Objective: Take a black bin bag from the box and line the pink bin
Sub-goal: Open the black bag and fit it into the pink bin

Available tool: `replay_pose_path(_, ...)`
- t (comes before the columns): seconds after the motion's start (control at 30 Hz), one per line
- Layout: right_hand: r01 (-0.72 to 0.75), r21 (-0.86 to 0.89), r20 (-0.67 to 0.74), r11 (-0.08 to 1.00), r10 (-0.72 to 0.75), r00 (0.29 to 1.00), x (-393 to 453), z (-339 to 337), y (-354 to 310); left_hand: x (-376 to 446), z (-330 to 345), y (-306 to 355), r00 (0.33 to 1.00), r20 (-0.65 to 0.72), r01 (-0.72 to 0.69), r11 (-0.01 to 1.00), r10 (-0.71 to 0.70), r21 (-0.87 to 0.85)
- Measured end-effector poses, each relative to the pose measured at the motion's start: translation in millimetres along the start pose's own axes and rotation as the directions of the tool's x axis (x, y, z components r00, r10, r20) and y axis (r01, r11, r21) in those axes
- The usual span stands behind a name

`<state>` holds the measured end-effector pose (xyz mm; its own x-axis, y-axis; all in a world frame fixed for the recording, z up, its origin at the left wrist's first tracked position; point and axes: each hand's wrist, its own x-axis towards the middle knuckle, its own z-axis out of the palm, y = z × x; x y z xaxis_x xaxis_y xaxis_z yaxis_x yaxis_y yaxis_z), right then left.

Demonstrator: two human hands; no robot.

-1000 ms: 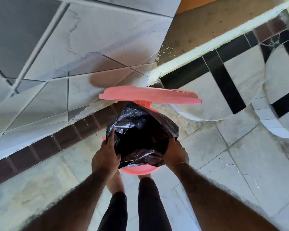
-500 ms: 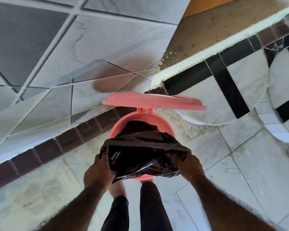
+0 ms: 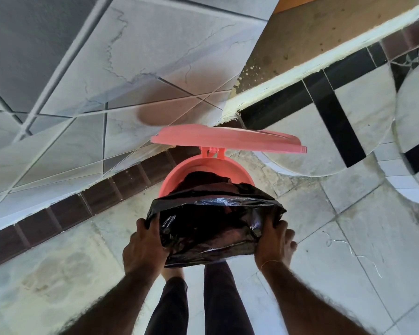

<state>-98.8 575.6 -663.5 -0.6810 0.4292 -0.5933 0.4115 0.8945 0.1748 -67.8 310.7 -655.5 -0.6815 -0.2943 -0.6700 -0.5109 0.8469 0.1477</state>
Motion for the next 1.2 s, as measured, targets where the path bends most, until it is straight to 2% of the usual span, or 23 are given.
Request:
replay_pose_path(0.07, -0.032, 0.039, 0.118, 0.999, 0.027, 0.993, -7.2, 12.6, 4.7, -0.2, 1.4, -1.8, 1.000, -0.001, 0.001, 1.000, -0.001, 0.004)
replay_pose_path(0.17, -0.200, 0.182, 0.290, 0.963, 0.142, 0.946, -8.4, 21.6, 6.2, 4.3, 5.6, -5.0, 1.000, -0.029, -0.003, 1.000, 0.003, 0.012)
replay_pose_path(0.3, -0.096, 0.189, 0.207, 0.977, 0.056, 0.977, 10.8, 16.5, -2.8, 21.0, 14.0, -9.2, 0.994, -0.103, -0.039, 0.999, 0.040, 0.008)
replay_pose_path(0.43, -0.118, 0.306, 0.206, 0.944, 0.056, 0.977, 44.3, 4.1, -13.2, 35.7, 13.7, -15.4, 0.993, -0.120, -0.026, 0.999, 0.022, -0.035)
replay_pose_path(0.53, -0.069, 0.341, 0.186, 0.938, 0.004, 0.983, 61.3, -2.3, -15.4, 46.7, 6.8, -19.4, 0.987, -0.158, -0.028, 0.997, 0.015, -0.078)
replay_pose_path(0.7, -0.099, 0.394, 0.232, 0.914, 0.006, 0.973, 71.5, -5.7, -14.4, 62.0, -0.9, -18.5, 0.994, -0.101, -0.054, 0.998, 0.052, -0.020)
replay_pose_path(0.93, -0.102, 0.470, 0.185, 0.877, 0.016, 0.983, 78.6, 2.3, -10.6, 77.6, 0.1, -14.2, 0.992, -0.066, -0.108, 0.994, 0.107, 0.000)
replay_pose_path(1.07, -0.146, 0.406, 0.130, 0.902, 0.102, 0.986, 98.9, -1.3, -13.8, 88.0, 0.5, -15.9, 0.980, -0.084, -0.170, 0.978, 0.180, 0.116)
replay_pose_path(1.2, -0.185, 0.198, 0.045, 0.963, 0.180, 0.983, 105.7, -10.4, -24.2, 91.1, -1.3, -14.5, 0.966, -0.112, -0.212, 0.962, 0.233, 0.175)
